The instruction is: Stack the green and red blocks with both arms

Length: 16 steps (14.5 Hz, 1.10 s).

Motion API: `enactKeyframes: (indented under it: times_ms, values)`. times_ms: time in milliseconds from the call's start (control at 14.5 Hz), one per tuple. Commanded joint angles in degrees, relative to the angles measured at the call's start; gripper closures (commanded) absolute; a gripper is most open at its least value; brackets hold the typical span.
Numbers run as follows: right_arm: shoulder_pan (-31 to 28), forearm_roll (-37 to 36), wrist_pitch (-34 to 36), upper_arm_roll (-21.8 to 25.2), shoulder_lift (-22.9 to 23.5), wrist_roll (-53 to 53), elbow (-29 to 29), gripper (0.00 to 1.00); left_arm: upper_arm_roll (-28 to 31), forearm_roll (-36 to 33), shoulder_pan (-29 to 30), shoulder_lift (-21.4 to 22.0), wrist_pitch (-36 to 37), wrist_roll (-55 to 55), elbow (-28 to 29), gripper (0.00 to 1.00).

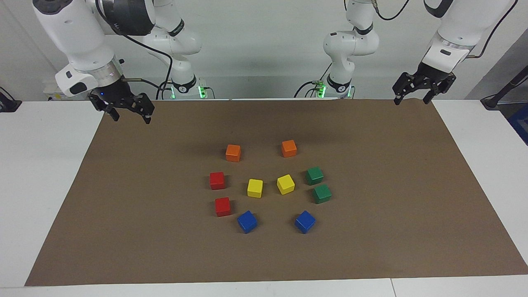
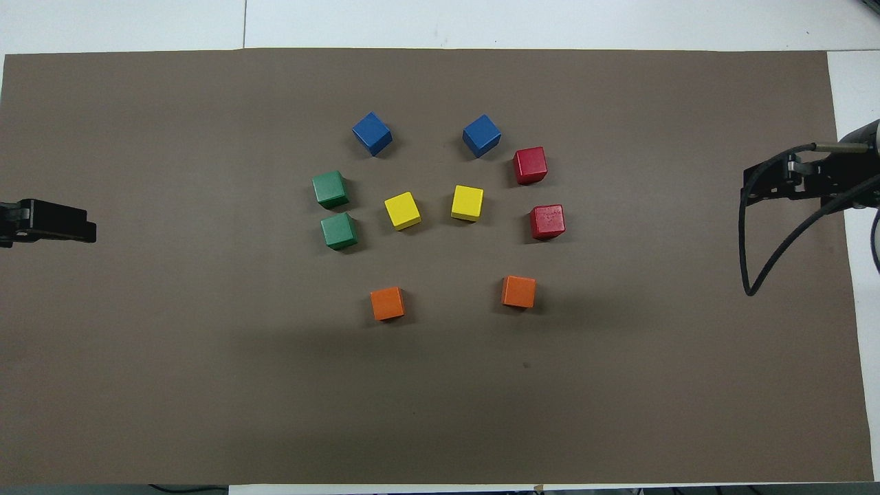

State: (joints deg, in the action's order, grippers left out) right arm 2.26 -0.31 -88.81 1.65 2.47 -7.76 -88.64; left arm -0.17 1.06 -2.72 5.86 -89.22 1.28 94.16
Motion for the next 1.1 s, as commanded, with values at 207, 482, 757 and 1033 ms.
enactKeyframes:
  times_ms: [207, 482, 757, 1033]
  values:
    - [0.4, 0.7, -1.6, -0.5, -1.4, 0.9, -2.2, 0.00, -0.2, 0.8, -0.1, 2.0, -0.1, 0.2, 2.5, 0.00]
    - [5.5, 0.7, -11.1, -1.2, -1.9, -2.2, -8.8, 0.00, -0.8, 0.9, -0.4, 3.2, -3.2, 1.5, 5.9, 0.00]
    - [11.2, 0.7, -17.9, -1.2, 4.7, -8.6, -9.0, 0.00, -0.9, 1.6, -3.1, 5.6, -3.8, 3.7, 10.9, 0.00]
    - [14.4, 0.7, -25.6, -1.2, 10.4, -10.3, -10.4, 0.00, -1.2, 2.9, -5.5, 6.0, -5.1, 6.4, 12.8, 0.00]
